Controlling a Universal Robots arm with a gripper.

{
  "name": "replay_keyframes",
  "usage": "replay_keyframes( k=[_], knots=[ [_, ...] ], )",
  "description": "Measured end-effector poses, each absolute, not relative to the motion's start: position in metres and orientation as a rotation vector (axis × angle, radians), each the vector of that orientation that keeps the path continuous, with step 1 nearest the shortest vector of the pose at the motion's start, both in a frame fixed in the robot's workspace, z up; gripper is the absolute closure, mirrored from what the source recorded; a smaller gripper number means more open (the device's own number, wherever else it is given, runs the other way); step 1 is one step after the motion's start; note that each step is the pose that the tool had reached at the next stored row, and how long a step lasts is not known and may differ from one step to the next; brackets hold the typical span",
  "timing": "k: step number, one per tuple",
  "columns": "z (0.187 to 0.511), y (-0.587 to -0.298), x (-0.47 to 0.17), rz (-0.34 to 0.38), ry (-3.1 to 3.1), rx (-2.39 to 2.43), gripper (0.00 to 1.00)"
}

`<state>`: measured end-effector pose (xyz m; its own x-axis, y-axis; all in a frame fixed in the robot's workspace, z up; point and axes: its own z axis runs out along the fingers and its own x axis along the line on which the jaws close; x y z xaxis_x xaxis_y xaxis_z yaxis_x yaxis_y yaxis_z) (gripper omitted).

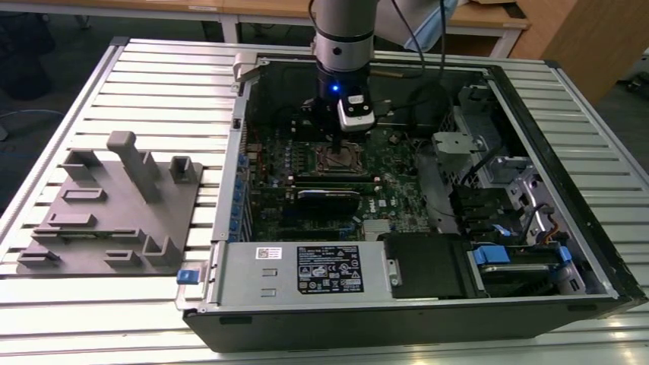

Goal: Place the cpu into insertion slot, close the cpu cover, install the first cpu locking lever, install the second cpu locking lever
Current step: 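Install the first cpu locking lever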

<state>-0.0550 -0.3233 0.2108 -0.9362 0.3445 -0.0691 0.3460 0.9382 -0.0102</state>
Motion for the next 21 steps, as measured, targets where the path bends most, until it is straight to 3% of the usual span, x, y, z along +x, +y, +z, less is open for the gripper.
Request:
replay_keyframes(
  k=[21],
  knots=[
    [0.2139,-0.3233,-0.055,-0.031,3.028,0.537,0.89]
  ],
)
